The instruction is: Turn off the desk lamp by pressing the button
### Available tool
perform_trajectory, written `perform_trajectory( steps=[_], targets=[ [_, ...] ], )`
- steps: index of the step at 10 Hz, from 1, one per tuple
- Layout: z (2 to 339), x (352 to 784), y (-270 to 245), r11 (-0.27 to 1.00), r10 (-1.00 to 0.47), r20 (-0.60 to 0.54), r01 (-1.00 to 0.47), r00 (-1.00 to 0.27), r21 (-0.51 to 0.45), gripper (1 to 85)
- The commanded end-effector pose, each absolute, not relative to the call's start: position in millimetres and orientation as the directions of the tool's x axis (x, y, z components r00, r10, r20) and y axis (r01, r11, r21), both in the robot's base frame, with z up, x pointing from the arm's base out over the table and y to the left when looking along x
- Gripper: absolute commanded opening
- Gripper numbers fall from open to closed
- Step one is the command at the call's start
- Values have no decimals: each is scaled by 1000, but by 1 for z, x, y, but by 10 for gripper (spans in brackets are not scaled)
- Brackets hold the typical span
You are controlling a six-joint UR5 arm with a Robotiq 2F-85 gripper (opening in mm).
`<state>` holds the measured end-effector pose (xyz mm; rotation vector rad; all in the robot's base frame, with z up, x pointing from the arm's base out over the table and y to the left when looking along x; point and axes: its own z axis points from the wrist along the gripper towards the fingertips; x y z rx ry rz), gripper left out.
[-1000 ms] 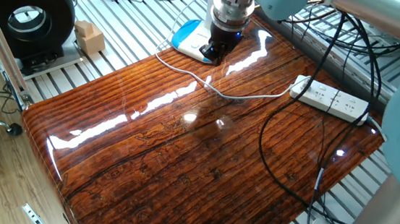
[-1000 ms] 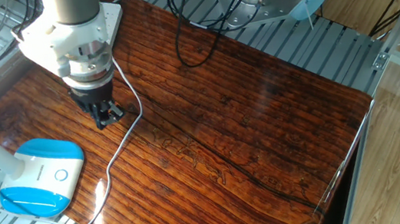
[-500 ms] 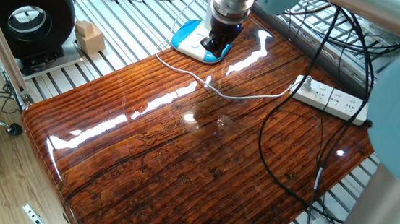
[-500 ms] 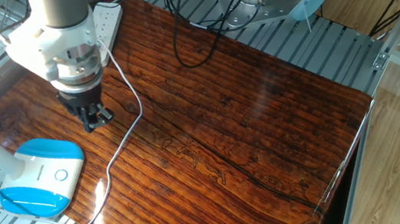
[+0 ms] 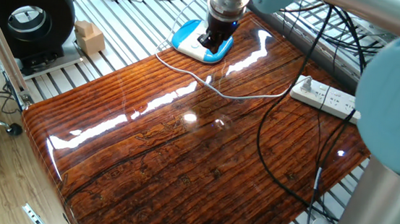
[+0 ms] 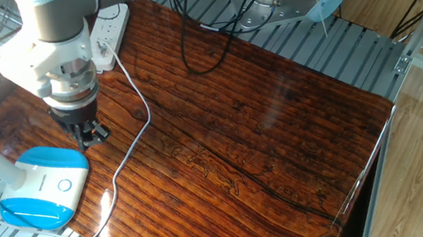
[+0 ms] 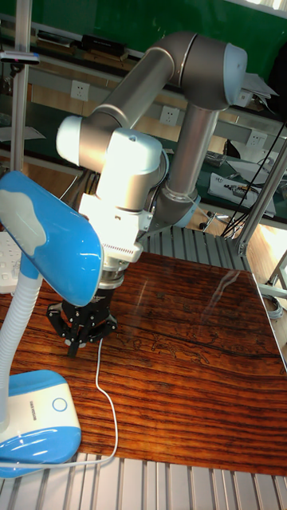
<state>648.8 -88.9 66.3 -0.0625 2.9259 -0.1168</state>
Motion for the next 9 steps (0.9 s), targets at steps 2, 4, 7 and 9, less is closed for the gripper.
perform_trajectory(
  steps=[2,4,7,9],
  targets=[
    [58,670,-84,997,-43,-228,-27,-973,-73,13],
    [54,682,-82,997,-47,-234,-30,-971,-76,13],
    [55,681,-81,998,-48,-228,-37,-972,-50,13],
    [55,680,-80,998,-45,-223,-36,-974,-48,13]
  ],
)
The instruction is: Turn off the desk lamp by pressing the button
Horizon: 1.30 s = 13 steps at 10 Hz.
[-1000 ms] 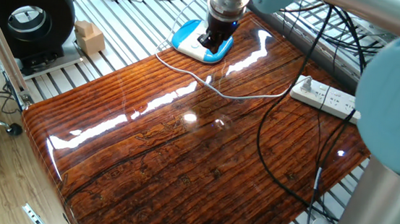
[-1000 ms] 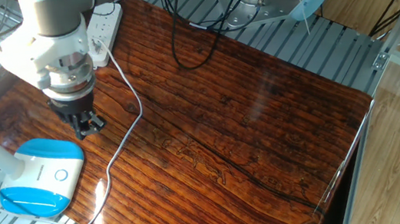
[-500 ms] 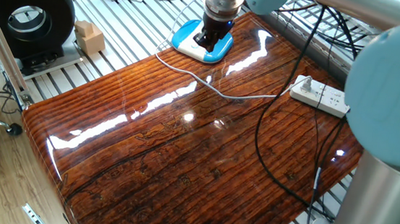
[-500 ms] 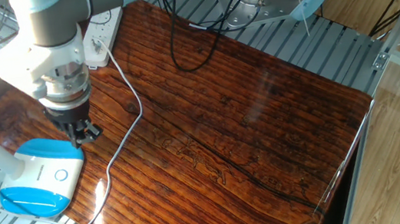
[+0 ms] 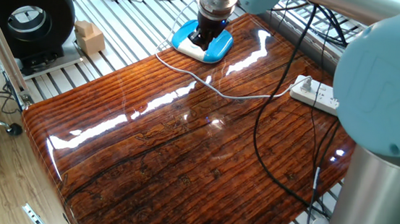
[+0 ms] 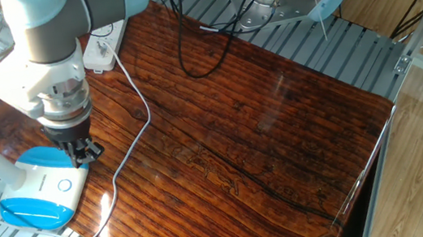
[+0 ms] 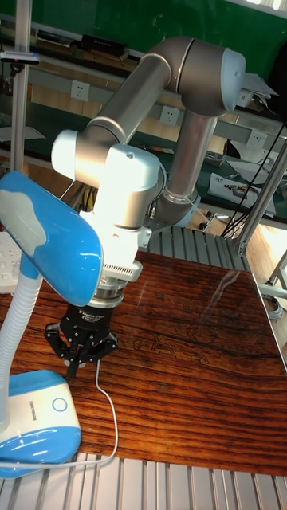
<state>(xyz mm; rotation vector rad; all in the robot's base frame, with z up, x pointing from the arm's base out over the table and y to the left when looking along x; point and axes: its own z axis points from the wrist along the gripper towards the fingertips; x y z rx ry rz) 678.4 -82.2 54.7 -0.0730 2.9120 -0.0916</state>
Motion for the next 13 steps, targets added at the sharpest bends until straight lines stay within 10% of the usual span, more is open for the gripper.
perform_trajectory(
  steps=[1,13],
  targets=[
    [55,679,-79,998,-43,-220,-34,-975,-43,13],
    [59,691,-48,985,148,-253,121,-956,121,13]
  ],
)
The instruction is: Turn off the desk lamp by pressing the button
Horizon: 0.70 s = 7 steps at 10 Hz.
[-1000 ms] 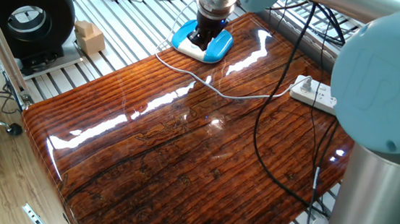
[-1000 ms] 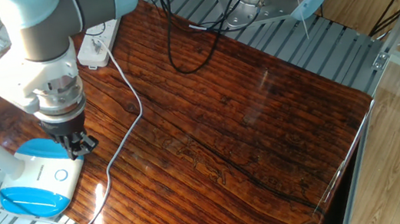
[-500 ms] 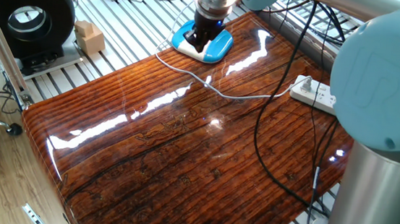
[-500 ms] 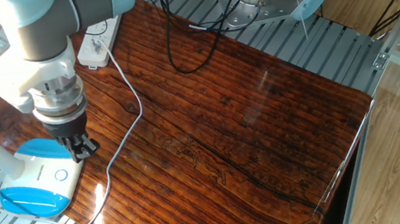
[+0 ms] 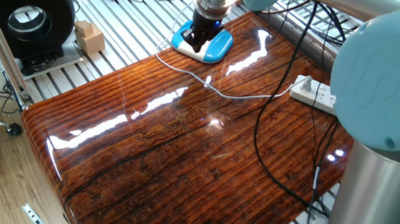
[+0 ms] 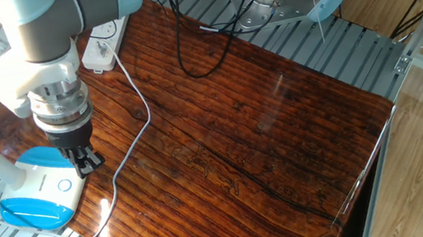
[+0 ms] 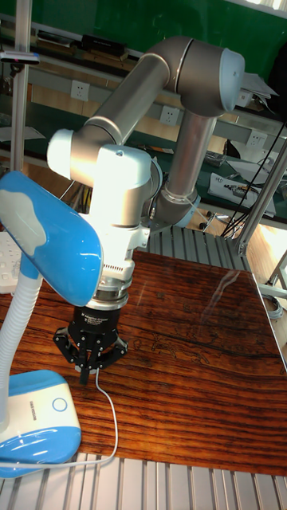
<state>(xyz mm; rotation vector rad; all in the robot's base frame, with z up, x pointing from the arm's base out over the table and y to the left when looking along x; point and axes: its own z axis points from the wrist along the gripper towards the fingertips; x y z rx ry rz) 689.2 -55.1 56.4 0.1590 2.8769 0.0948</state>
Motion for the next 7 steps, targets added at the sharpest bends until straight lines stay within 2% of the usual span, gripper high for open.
perform_trajectory(
  steps=[1,3,5,7],
  targets=[
    [58,690,-52,988,140,-250,118,-958,102,13],
    [53,687,-70,997,75,-243,73,-967,18,13],
    [55,692,-79,998,48,-267,55,-963,-19,13],
    [56,696,-79,998,49,-277,56,-960,-16,13]
  ],
)
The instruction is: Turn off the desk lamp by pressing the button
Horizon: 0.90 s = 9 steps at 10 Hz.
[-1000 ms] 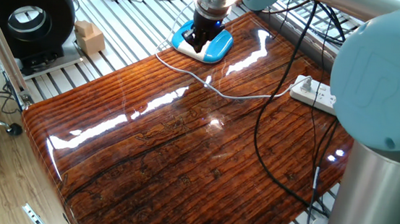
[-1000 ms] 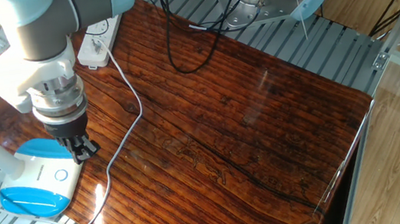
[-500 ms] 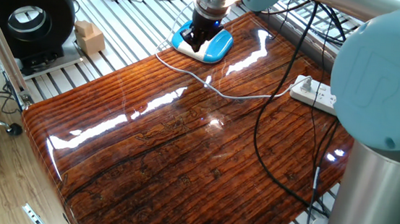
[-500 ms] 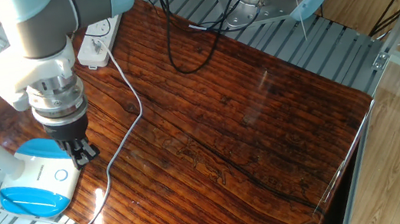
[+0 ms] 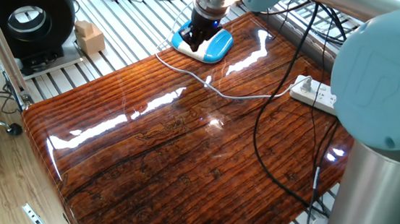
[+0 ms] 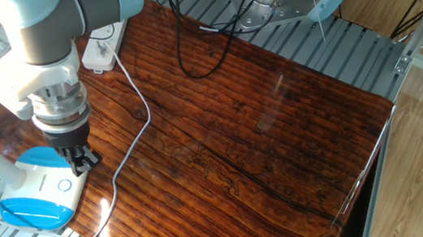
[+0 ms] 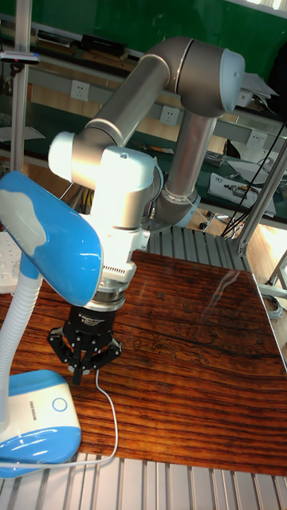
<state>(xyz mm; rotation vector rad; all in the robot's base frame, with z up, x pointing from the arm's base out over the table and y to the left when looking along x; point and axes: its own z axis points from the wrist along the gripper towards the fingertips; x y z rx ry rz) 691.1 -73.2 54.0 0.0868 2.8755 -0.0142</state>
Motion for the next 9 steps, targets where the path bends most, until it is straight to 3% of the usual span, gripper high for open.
perform_trajectory(
  steps=[1,9],
  targets=[
    [56,698,-80,998,45,-283,53,-958,-21,13],
    [61,716,-86,998,35,-299,46,-954,-30,13]
  ],
)
